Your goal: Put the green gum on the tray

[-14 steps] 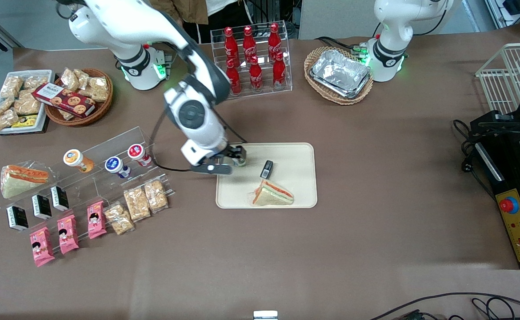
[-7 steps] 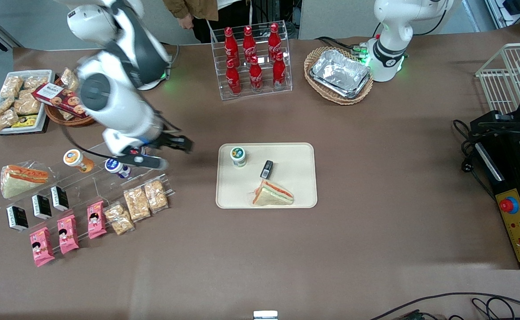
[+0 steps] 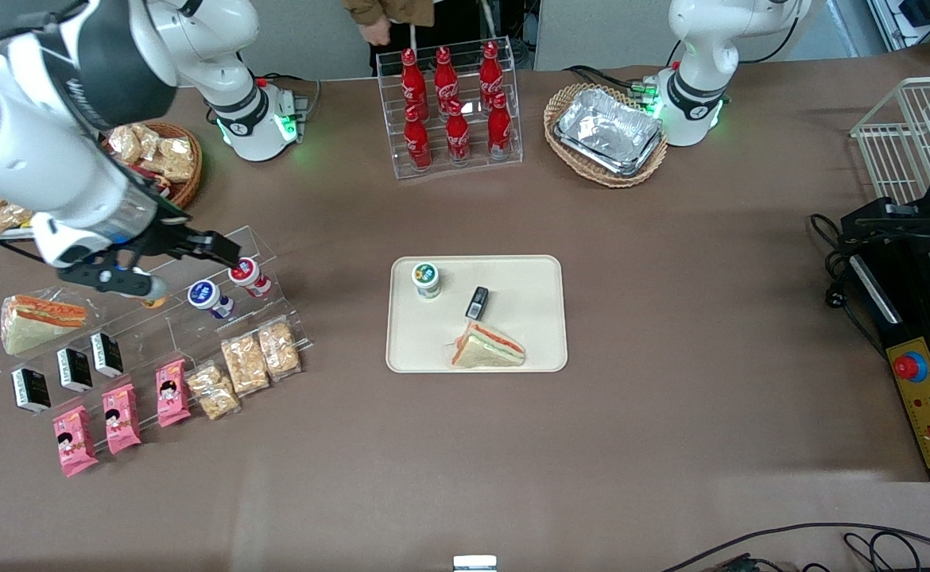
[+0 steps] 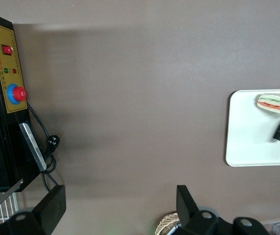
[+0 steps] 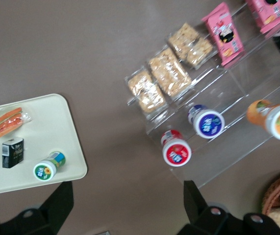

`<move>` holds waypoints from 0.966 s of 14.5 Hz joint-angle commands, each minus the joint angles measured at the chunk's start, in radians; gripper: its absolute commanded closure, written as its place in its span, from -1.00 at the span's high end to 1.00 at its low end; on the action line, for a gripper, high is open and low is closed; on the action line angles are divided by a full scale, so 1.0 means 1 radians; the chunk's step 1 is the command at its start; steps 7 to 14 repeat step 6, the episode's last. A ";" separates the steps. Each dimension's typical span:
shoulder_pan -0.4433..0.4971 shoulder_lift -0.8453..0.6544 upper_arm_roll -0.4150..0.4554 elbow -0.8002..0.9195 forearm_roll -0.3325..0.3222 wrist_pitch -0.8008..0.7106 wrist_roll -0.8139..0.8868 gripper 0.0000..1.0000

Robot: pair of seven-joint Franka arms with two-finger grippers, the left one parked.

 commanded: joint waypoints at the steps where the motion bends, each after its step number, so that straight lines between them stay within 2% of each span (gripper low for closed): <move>1: -0.058 0.031 0.011 0.075 -0.017 -0.038 -0.038 1.00; 4: -0.110 0.043 0.011 0.135 -0.020 -0.039 -0.067 1.00; 6: -0.145 0.052 0.011 0.137 -0.042 -0.036 -0.183 1.00; 14: -0.145 0.052 0.011 0.137 -0.042 -0.036 -0.183 1.00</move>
